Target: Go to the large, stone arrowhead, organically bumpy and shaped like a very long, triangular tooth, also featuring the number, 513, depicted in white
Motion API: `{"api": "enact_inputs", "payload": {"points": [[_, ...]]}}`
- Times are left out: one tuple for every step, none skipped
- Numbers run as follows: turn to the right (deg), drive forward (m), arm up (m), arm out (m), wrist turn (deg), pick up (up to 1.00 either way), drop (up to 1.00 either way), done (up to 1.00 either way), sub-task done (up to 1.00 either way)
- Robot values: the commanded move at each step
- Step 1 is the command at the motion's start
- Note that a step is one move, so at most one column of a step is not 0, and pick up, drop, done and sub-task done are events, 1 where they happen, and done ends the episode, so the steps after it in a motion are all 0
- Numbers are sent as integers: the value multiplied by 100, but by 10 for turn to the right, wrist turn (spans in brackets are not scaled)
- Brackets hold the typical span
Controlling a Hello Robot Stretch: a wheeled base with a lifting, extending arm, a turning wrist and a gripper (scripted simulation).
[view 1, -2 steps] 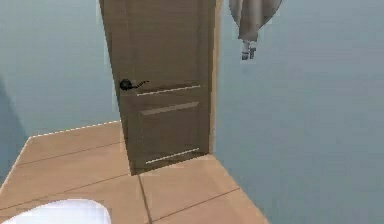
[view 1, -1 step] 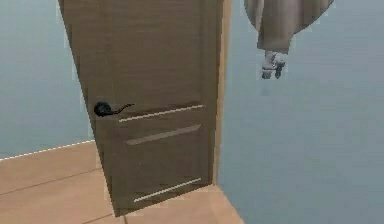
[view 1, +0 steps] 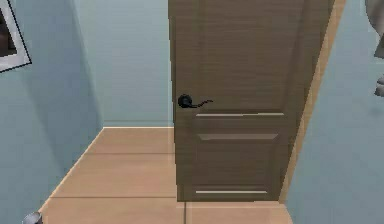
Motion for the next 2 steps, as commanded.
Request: {"api": "enact_inputs", "payload": {"points": [[0, 65, 0, 0, 0, 0, 0, 0, 0], [-450, 0, 0, 0, 0, 0, 0, 0, 0]]}}
